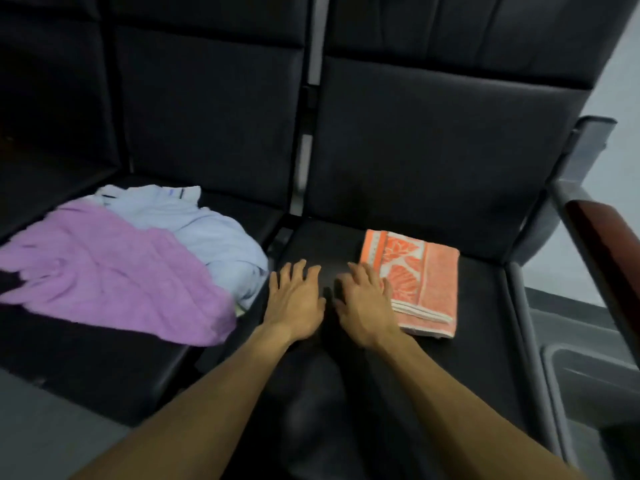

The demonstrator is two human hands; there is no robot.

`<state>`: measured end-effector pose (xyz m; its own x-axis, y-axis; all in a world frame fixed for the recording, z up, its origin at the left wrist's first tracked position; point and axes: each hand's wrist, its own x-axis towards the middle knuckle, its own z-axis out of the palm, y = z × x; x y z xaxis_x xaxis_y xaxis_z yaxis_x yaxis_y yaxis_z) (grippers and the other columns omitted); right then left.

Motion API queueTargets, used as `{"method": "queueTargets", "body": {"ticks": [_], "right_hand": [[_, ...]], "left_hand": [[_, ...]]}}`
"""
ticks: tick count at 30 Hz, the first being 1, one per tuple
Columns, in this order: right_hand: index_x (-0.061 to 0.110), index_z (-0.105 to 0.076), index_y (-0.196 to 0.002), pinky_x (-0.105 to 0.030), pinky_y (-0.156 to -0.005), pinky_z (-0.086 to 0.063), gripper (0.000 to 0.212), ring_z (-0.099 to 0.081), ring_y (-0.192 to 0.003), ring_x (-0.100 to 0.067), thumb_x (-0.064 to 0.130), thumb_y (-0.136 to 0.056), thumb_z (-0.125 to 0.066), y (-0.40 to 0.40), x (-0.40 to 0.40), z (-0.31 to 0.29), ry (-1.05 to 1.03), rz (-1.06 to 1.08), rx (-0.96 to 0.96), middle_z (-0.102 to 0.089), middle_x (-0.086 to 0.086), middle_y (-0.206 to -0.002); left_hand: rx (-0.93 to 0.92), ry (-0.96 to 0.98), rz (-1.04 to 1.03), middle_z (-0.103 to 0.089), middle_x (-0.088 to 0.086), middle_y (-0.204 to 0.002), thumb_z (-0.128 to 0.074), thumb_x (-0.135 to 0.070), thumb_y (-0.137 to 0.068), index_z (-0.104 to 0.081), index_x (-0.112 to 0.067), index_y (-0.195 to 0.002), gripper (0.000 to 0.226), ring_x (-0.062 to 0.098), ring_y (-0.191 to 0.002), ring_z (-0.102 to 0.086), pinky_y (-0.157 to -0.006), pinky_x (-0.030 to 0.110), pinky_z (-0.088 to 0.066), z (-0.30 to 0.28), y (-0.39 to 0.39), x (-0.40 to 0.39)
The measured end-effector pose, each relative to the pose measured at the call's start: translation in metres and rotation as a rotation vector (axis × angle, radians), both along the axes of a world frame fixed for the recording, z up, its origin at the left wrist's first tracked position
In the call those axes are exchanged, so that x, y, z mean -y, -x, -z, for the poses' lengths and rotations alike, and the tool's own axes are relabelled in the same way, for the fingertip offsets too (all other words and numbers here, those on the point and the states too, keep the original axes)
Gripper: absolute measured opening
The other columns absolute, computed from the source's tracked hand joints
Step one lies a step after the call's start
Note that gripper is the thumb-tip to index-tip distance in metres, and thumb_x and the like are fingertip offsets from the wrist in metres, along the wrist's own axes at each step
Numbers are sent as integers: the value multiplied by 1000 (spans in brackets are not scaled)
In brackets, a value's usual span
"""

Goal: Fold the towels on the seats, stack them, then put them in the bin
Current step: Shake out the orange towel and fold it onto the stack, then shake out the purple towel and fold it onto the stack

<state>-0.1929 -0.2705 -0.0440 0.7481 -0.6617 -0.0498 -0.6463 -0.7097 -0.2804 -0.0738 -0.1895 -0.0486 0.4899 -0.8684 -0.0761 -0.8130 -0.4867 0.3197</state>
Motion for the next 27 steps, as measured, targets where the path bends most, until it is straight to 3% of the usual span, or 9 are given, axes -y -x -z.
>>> {"method": "queueTargets", "body": {"ticks": [4, 8, 13, 16, 18, 20, 23, 27], "right_hand": [[20, -49, -139, -50, -114, -25, 44, -21, -146, -24, 32, -97, -57, -68, -64, 7, -205, -110, 79, -33, -1, -156], [19, -45, -143, -45, -109, -37, 54, -46, -130, -27, 23, -93, -64, -122, -114, 15, -373, -91, 169, -53, -7, -138], [26, -43, -136, -35, -94, -34, 59, -55, -105, -27, 20, -85, -71, -144, -140, 30, -329, -90, 82, -40, 0, -115], [22, -46, -118, -36, -85, -36, 41, -58, -96, -25, 13, -83, -65, -142, -140, 35, -241, -123, 96, -56, 0, -105], [19, -45, -108, -39, -86, -40, 28, -59, -95, -26, 14, -86, -62, -141, -142, 31, -191, -195, 45, -63, -1, -102], [18, -42, -102, -41, -82, -42, 19, -59, -94, -30, 18, -89, -57, -140, -145, 26, -143, -228, 15, -63, -4, -103], [19, -39, -85, -41, -66, -50, 12, -60, -73, -30, 17, -89, -50, -134, -144, 11, -278, -43, 288, -64, -2, -81], [11, -45, -87, -28, -52, -47, 10, -59, -60, -23, 2, -93, -46, -110, -133, -31, -416, 134, 614, -63, 1, -67]], "left_hand": [[45, 17, -171, -44, 7, -145, -53, -29, -97, -40, -21, -145, 51, 30, -132, -37, -113, 43, -28, -11, -56, -70], [-99, -64, -273, -44, 5, -141, -59, -25, -95, -45, -23, -140, 48, 29, -128, -39, -107, 42, -33, -6, -90, -125], [-44, -142, -208, -31, 7, -146, -69, -25, -91, -41, -25, -142, 58, 32, -135, -30, -107, 47, -34, 3, -109, -143], [30, -202, -234, -32, 10, -145, -64, -17, -91, -37, -21, -142, 58, 35, -134, -33, -106, 47, -33, 1, -109, -140], [68, -191, -256, -44, 10, -140, -55, -14, -96, -42, -17, -137, 43, 34, -129, -43, -103, 44, -34, -1, -106, -139], [71, -98, -280, -55, 7, -130, -50, -13, -98, -51, -16, -126, 29, 31, -122, -50, -100, 42, -35, -6, -103, -138], [42, 204, -291, -55, -4, -102, -59, -10, -86, -54, -24, -98, 19, 25, -105, -51, -89, 37, -33, -24, -94, -136], [65, 429, -215, -50, 0, -104, -57, -10, -83, -43, -20, -96, 22, 24, -95, -44, -79, 36, -34, -45, -74, -128]]}}
